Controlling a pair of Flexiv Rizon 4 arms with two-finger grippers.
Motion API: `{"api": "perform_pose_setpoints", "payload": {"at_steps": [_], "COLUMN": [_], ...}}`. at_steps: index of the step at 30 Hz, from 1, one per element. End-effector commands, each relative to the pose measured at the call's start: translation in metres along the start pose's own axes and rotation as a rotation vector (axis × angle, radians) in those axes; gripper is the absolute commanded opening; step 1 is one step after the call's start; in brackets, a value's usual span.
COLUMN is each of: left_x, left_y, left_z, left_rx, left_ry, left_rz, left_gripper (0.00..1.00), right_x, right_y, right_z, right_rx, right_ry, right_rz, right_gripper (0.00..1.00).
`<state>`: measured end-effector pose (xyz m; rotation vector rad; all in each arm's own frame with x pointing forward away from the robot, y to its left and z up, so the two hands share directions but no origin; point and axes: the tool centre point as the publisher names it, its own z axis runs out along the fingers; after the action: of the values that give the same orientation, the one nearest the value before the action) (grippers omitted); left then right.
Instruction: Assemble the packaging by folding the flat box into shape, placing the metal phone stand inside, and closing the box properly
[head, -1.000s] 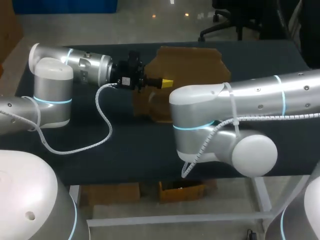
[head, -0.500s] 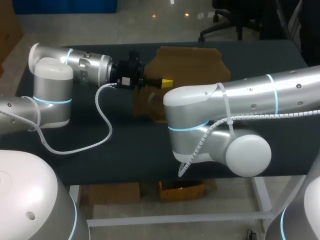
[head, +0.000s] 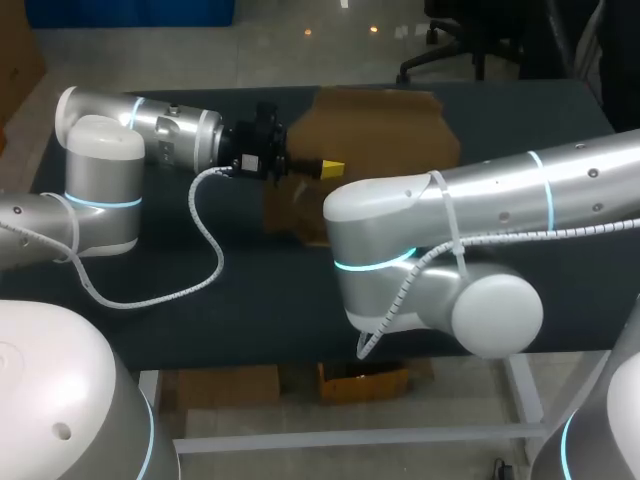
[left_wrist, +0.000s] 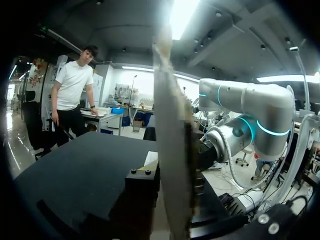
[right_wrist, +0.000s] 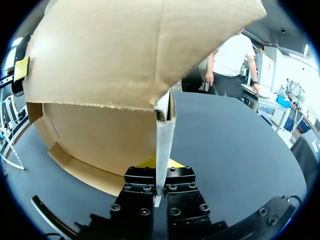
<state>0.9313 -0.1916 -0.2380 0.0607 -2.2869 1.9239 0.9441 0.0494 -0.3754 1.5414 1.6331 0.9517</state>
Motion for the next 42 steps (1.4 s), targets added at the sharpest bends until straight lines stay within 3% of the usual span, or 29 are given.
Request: {"api": "perform_pose_setpoints", "payload": {"at_steps": [1, 8, 20, 30, 42], "left_x": [0.004, 0.017, 0.047, 0.061, 0.067], "left_y": [-0.004, -0.014, -0.033, -0.036, -0.034], "left_z": [0.003, 0.0, -0.019, -0.042, -0.064], "left_rx": [-0.009, -0.053, -0.179, -0.257, -0.322], "left_ry": [-0.035, -0.068, -0.117, -0.16, -0.174], "left_rz": [0.02, 0.073, 0.157, 0.179, 0.181], "left_gripper": [1.0, 1.0, 1.0, 1.0, 1.0], "right_x": [0.002, 0.0, -0.011, -0.023, -0.032], "right_y": [0.0, 0.006, 0.01, 0.019, 0.023], "right_z": [-0.005, -0.013, -0.014, -0.018, -0.019], "right_rx": [-0.009, -0.002, 0.085, 0.112, 0.2], "right_ry": [0.015, 0.076, 0.198, 0.276, 0.408], "right_rz": [0.005, -0.002, 0.017, 0.047, 0.059], "right_gripper": [0.0, 0.0, 0.0, 0.0, 0.0]}}
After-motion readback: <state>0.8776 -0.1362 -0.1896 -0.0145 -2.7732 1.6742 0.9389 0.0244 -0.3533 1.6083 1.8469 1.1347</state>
